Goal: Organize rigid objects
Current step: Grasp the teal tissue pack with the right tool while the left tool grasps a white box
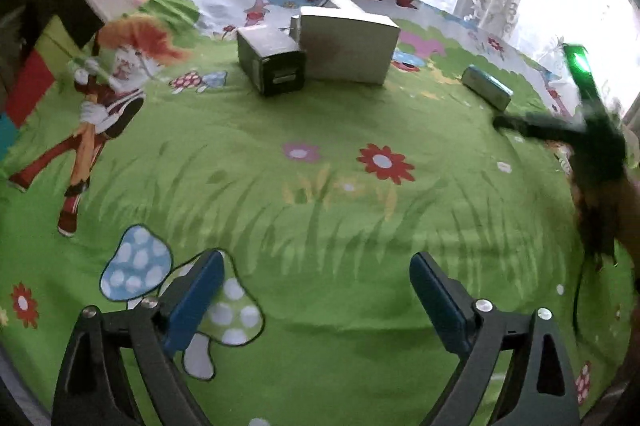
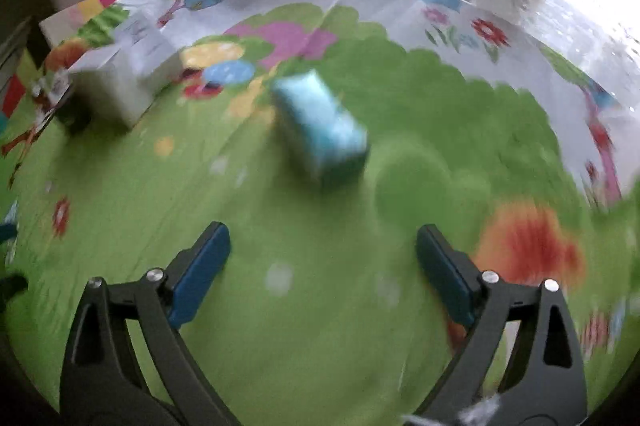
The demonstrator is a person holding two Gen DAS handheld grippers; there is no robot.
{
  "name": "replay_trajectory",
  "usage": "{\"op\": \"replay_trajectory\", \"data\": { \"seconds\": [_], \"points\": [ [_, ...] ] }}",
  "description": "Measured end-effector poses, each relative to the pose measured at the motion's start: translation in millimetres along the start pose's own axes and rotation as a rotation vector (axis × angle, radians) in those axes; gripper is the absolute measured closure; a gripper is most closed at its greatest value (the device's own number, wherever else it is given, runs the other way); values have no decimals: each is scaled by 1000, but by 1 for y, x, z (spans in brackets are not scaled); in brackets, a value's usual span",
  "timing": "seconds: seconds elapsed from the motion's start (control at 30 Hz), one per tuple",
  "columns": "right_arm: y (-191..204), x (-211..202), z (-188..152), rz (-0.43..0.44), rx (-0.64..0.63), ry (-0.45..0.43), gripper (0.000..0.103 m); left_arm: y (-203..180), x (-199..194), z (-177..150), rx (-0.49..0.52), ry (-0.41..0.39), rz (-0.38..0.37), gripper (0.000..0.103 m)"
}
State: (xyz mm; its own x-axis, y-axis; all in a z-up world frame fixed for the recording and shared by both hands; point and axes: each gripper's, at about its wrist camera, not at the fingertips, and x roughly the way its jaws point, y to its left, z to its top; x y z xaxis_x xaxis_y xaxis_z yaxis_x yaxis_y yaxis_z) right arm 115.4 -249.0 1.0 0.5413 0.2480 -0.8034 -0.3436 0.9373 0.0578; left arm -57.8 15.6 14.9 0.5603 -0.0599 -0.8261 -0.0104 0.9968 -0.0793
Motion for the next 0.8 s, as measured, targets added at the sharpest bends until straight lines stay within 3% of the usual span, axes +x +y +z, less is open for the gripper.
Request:
{"op": "replay_trajectory", "data": {
  "seconds": [0.13,0.17,0.2,0.23,0.37,0.57,0.67,0.73,0.77,0.8],
  "points": [
    [-2,31,29,39,-52,3,6,-3,10,7,17,7,3,4],
    [-3,33,31,51,-66,-7,20,-3,13,11,15,9,2,4],
    [-1,30,33,71,-86,-31,63,-2,15,16,9,9,-5,4],
    [0,28,32,79,-87,-39,66,-1,17,23,5,3,-15,4],
    [16,2,0,86,-124,-56,67,0,20,63,78,-62,-37,4],
    [34,-43,-58,69,-90,-59,66,-14,61,139,452,-120,79,4],
    [39,-44,-63,54,-108,-63,66,-9,87,167,539,-58,31,4],
    [35,-40,-59,72,-85,-60,66,-8,100,178,519,-5,-52,4],
    [34,-40,-59,76,-71,-60,66,-11,99,180,500,-18,-86,8],
    [33,-39,-59,76,-64,-60,66,-16,94,178,485,-26,-155,33]
  ]
}}
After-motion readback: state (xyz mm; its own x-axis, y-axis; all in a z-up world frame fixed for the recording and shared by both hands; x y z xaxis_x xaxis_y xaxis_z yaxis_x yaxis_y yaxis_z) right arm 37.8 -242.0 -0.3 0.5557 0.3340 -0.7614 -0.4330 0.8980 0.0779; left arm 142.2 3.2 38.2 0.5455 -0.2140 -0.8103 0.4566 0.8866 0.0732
